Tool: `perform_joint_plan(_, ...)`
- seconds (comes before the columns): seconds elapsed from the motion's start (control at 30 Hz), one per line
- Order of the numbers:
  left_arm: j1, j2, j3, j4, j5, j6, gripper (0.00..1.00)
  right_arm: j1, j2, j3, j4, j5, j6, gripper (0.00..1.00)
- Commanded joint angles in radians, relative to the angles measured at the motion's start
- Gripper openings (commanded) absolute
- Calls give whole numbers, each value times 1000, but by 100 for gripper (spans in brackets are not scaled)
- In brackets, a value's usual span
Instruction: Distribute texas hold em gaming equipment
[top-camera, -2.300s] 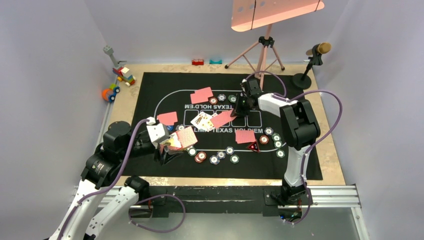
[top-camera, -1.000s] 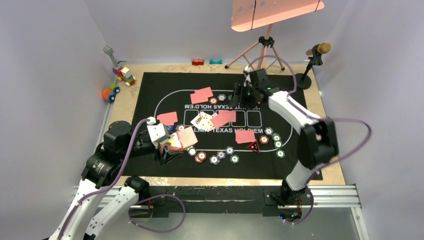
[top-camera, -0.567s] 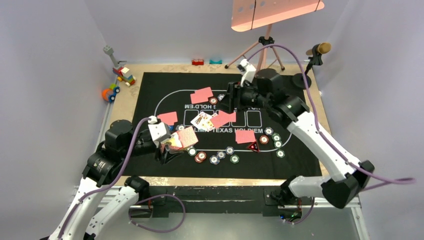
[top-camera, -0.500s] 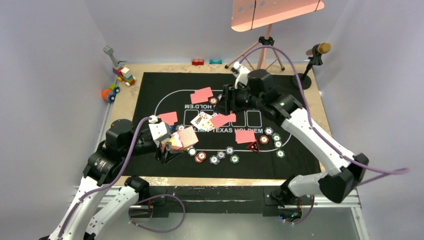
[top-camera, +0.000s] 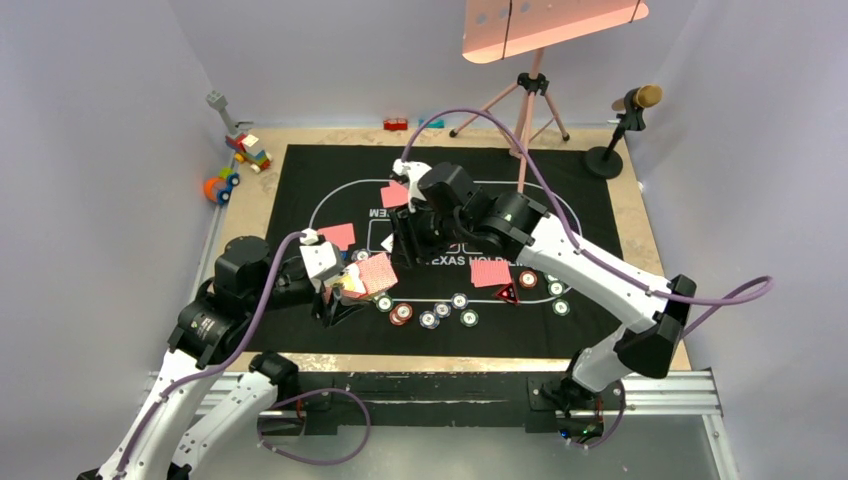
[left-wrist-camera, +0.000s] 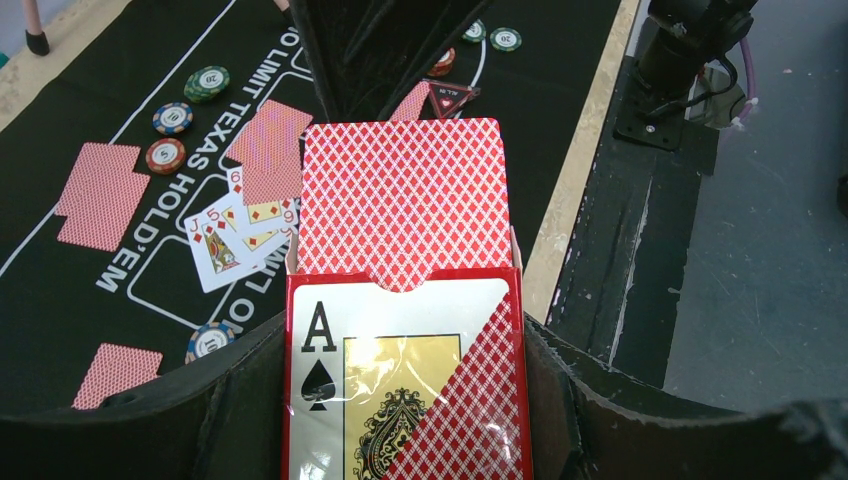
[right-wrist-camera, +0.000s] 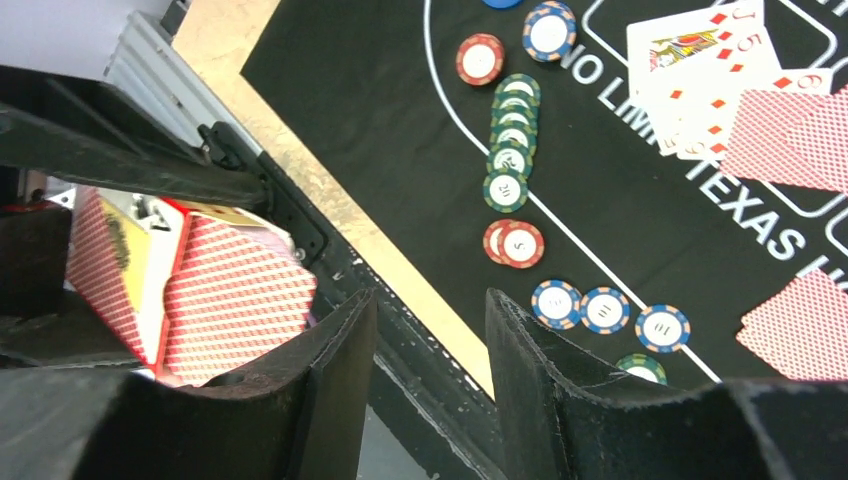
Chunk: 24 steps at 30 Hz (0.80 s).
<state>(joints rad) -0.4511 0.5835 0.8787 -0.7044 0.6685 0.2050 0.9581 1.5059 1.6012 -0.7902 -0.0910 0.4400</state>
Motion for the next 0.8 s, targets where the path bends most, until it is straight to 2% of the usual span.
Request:
perform_joint_plan(0.0, 9, 0, 38, 56, 12, 19, 3, 63, 41, 79, -47, 39, -3, 48)
perform_joint_plan(0.3, 8, -1, 40, 60, 6, 16, 3, 150, 105, 137, -48, 26, 29, 48)
perform_joint_plan(0.5, 9, -1, 43, 55, 15, 18, 3, 156, 123, 167, -73, 50, 26, 50)
perform_joint_plan(0.77, 8, -7, 49, 43, 25, 20, 3, 106, 79, 194, -205, 212, -42, 51)
